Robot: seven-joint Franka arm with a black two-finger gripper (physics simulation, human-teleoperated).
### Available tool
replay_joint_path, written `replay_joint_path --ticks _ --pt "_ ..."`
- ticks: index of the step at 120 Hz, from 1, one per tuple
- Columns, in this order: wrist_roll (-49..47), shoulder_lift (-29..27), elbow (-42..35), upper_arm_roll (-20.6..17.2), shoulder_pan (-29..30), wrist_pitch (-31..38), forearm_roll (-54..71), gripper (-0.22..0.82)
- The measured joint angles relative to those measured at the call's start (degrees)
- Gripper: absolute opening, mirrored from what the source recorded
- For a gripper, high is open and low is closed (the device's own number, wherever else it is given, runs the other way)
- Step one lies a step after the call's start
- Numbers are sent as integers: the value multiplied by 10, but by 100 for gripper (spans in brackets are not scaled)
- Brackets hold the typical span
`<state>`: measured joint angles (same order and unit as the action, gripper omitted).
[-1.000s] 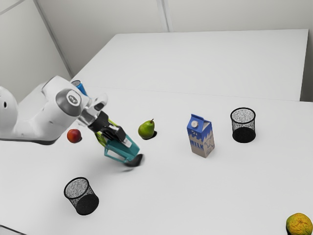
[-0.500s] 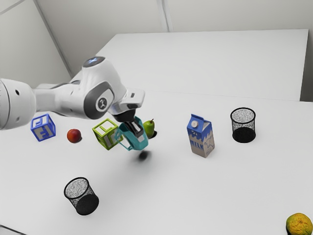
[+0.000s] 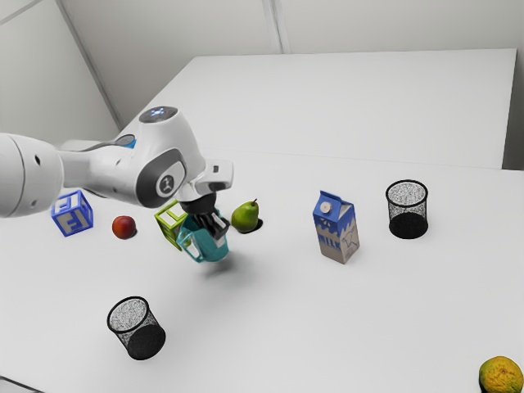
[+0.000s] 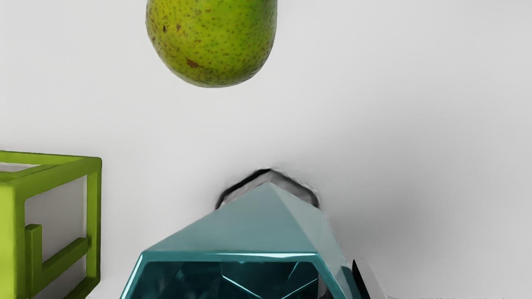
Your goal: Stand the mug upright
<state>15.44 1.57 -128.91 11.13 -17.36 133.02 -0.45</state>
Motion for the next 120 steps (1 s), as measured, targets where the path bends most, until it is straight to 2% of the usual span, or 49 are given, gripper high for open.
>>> replay_joint_path --ticks 32,74,94,120 --pt "-22 0 -8 6 29 3 2 -17" --pt "-40 2 -22 6 -17 11 2 -17" --pt "-47 2 -26 6 -20 15 2 -17" --pt "-48 2 -26 6 -1 16 -3 -7"
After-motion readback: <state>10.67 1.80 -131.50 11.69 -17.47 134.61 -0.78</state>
